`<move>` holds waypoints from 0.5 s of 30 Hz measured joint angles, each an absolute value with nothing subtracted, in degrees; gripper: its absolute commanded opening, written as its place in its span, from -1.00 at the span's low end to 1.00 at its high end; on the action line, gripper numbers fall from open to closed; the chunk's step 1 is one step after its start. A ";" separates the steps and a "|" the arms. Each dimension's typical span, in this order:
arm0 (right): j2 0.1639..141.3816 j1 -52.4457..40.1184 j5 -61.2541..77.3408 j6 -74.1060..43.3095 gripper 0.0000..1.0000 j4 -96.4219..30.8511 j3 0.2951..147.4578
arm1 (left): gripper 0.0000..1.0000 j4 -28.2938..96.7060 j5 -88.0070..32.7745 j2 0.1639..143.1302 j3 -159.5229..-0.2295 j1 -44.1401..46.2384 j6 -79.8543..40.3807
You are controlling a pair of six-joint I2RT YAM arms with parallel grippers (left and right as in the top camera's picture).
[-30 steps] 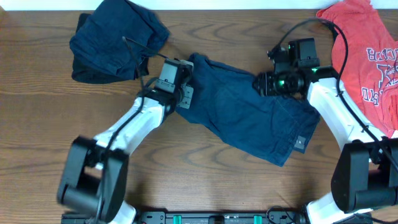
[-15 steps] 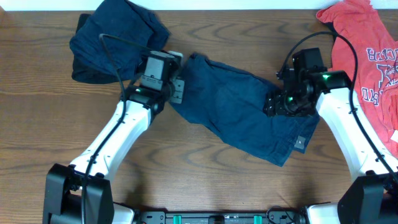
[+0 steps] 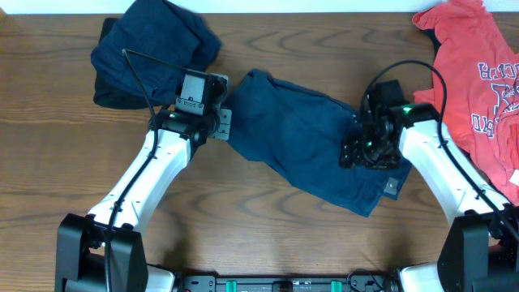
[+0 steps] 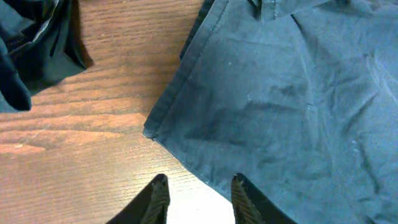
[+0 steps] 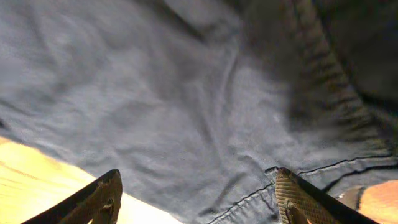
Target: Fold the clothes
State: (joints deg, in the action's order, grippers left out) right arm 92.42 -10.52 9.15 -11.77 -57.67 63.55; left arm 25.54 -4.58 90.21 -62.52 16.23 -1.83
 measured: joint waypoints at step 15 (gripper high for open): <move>92.20 -8.23 1.43 -17.80 0.69 -34.48 47.00 | 0.14 25.69 -4.60 90.21 -62.52 16.23 -2.76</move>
